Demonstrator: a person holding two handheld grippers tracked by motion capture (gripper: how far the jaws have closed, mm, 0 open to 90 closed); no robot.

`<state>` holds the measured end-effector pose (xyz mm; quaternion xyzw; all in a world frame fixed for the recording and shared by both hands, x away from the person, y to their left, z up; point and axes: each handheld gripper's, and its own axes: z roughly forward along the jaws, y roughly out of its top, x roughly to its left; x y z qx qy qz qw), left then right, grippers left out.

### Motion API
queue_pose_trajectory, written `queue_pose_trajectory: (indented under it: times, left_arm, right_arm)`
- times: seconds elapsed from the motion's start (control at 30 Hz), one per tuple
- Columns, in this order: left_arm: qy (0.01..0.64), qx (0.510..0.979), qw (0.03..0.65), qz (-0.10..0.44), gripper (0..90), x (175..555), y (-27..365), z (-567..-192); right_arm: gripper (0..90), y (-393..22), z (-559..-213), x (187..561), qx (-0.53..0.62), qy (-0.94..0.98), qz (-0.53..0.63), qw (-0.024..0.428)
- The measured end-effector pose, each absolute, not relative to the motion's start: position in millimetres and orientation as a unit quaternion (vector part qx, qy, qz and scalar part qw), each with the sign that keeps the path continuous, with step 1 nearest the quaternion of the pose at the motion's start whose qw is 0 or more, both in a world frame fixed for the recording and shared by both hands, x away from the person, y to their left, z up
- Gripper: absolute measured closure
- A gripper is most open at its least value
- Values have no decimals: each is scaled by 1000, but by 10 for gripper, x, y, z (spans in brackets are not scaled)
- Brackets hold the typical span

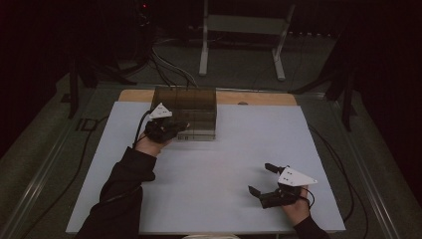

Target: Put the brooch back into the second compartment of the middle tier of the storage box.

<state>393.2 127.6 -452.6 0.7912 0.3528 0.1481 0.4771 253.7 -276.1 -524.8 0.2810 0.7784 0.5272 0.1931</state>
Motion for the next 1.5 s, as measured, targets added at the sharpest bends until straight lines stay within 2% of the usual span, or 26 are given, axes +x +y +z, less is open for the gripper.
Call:
queue_pose_trajectory:
  times: [1.5]
  left_arm:
    - [385, 806, 428, 140, 877, 4309, 1225, -4917]
  right_arm:
    - [0, -2757, -5255, 2544, 280, 779, 529, 187]
